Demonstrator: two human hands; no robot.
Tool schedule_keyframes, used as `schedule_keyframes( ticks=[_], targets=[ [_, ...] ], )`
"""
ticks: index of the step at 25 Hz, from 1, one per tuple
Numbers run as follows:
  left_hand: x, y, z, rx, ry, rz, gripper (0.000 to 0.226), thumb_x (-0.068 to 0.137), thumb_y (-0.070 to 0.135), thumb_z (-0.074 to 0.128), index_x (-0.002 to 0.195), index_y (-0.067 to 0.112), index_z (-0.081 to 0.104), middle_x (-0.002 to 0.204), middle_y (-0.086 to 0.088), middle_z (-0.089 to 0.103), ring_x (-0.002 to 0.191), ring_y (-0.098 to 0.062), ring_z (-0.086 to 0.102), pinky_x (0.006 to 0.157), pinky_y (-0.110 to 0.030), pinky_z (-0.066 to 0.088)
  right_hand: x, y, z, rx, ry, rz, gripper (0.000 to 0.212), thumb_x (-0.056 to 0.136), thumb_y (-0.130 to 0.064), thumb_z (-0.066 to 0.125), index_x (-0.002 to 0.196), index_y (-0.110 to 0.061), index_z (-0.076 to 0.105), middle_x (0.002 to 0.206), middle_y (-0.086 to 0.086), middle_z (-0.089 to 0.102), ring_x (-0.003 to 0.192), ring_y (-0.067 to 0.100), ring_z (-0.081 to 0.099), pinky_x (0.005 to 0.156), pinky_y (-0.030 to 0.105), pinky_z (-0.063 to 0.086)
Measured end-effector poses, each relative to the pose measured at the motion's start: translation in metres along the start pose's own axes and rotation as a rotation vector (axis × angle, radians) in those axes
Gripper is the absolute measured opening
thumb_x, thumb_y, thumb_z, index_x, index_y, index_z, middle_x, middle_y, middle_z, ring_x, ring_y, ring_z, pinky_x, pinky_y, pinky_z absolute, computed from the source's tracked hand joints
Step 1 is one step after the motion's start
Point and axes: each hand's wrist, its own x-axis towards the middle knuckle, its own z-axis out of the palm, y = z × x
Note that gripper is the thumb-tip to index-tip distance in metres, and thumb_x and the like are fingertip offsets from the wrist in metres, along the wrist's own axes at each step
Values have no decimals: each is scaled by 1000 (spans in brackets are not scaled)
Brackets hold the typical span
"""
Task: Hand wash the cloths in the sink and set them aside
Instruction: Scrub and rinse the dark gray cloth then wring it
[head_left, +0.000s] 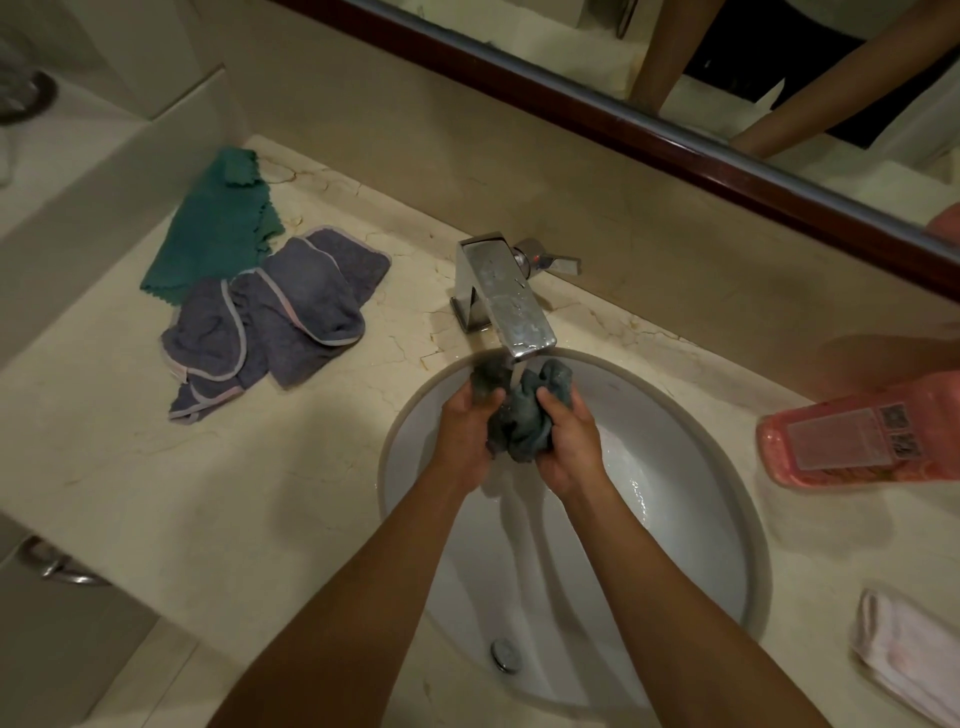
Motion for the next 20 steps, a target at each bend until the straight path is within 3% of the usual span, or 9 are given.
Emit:
schedule_keyframes(
  ticks=[2, 4, 6, 9, 11, 14, 15, 18, 20],
  targets=[
    [-4, 4, -7, 46, 3, 56, 22, 95, 4, 59, 113, 12, 69, 107, -17, 73, 102, -36, 69, 79, -45, 60, 1, 4, 7, 51, 26, 72, 26, 103, -19, 54, 126, -11, 61, 117, 16, 71, 107, 29, 67, 99, 47, 52],
    [-7, 7, -14, 38, -4, 98, 29, 94, 5, 57, 122, 7, 65, 116, -20, 70, 110, -38, 68, 88, -51, 59, 2, 10, 14, 84, 35, 166, 38, 102, -42, 51, 123, -12, 65, 118, 16, 72, 112, 30, 67, 96, 46, 53],
    [-13, 6, -20, 23, 35, 108, 35, 93, 5, 53, 125, 13, 65, 116, -13, 72, 109, -30, 69, 84, -44, 60, 1, 14, 17, 100, 12, 242, 48, 101, -52, 46, 124, -15, 66, 119, 17, 71, 115, 33, 64, 97, 47, 51],
    [-16, 9, -23, 177, 110, 122, 36, 99, 13, 55, 134, 23, 58, 121, -3, 69, 110, -20, 67, 82, -36, 61, 0, 18, 18, 150, -39, 264, 44, 104, -46, 41, 128, -16, 62, 125, 17, 68, 120, 34, 59, 101, 48, 46],
    [-14, 12, -20, 271, 92, 141, 45, 97, 17, 64, 140, 20, 52, 128, -5, 66, 117, -21, 65, 89, -37, 60, -1, 18, 20, 173, -75, 288, 46, 106, -44, 37, 130, -14, 62, 126, 17, 68, 123, 33, 58, 104, 48, 42],
    [-11, 15, -12, 378, 91, 184, 58, 88, 12, 74, 141, 11, 49, 131, -8, 64, 118, -20, 63, 84, -21, 57, -2, 16, 19, 190, -105, 303, 46, 106, -43, 40, 130, -10, 62, 124, 19, 69, 120, 32, 62, 100, 45, 47],
    [-11, 14, -11, 415, 104, 195, 60, 87, 10, 75, 141, 10, 49, 131, -9, 63, 119, -21, 62, 87, -22, 57, -2, 14, 18, 168, -112, 294, 44, 105, -42, 43, 127, -10, 64, 122, 18, 70, 116, 32, 64, 97, 44, 50],
    [-11, 9, -15, 447, 187, 175, 50, 91, 8, 70, 138, 12, 53, 131, -10, 64, 122, -27, 60, 104, -47, 51, 0, 10, 11, -2, -94, 220, 40, 101, -37, 52, 126, -8, 65, 120, 18, 71, 115, 33, 66, 99, 46, 52],
    [-13, 6, -21, 345, 225, 124, 43, 95, 7, 63, 137, 14, 56, 128, -9, 66, 119, -28, 62, 104, -54, 50, 4, 9, 7, -151, -36, 139, 39, 101, -33, 55, 128, -5, 62, 121, 17, 71, 115, 31, 66, 98, 45, 53]
  ],
)
